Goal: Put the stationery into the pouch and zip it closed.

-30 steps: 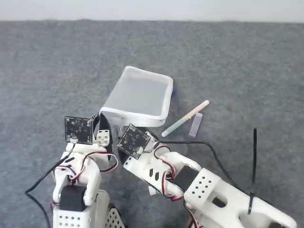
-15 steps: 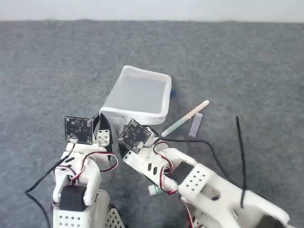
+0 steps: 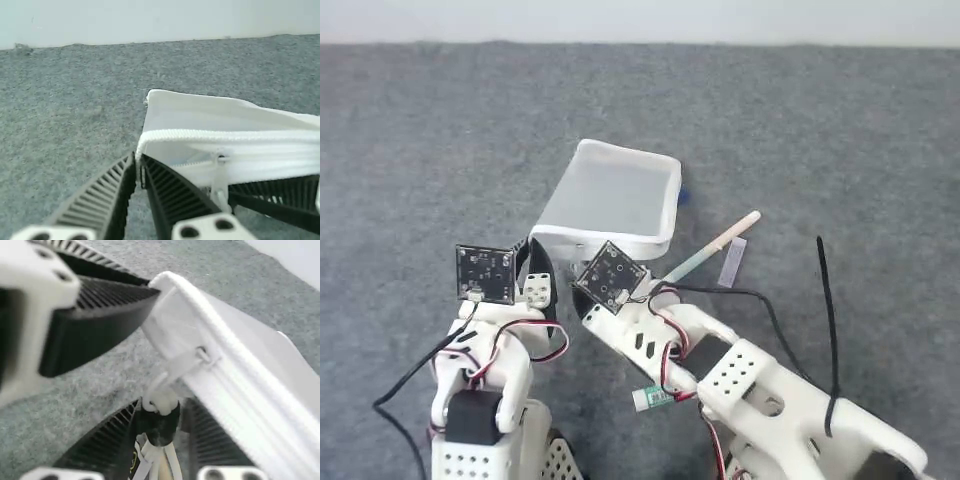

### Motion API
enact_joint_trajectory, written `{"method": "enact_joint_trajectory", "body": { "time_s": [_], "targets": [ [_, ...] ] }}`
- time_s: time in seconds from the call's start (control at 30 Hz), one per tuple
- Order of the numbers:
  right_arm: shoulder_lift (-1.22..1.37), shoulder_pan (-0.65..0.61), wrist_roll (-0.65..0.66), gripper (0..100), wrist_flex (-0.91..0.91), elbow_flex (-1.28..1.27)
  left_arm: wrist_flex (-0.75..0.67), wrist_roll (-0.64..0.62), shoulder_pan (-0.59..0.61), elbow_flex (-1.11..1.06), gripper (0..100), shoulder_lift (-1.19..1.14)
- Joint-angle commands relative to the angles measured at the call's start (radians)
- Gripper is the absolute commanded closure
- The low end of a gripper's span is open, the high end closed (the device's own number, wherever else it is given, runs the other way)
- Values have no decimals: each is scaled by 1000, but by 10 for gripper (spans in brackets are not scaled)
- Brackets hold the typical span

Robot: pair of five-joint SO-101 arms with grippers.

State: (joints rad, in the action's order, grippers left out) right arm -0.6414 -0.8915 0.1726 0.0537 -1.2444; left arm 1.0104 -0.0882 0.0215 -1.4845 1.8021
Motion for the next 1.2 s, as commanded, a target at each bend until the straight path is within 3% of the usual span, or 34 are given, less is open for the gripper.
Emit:
{"method": "enact_joint_trajectory", "body": {
  "time_s": [0.0, 0.43, 0.67, 0.83, 1.17],
  "targets": [
    [-13, 25, 87, 991, -18, 80, 5, -12, 0, 71, 988, 21],
    [-412, 33, 98, 991, 432, 84, 5, -14, 8, 71, 988, 21],
    [-578, 162, 100, 991, 608, 84, 5, -11, 8, 71, 987, 21],
    [-601, 251, 169, 991, 657, 86, 5, -9, 8, 71, 987, 21],
    [-661, 360, 143, 991, 846, 192, 5, -9, 8, 71, 987, 21]
  ]
}}
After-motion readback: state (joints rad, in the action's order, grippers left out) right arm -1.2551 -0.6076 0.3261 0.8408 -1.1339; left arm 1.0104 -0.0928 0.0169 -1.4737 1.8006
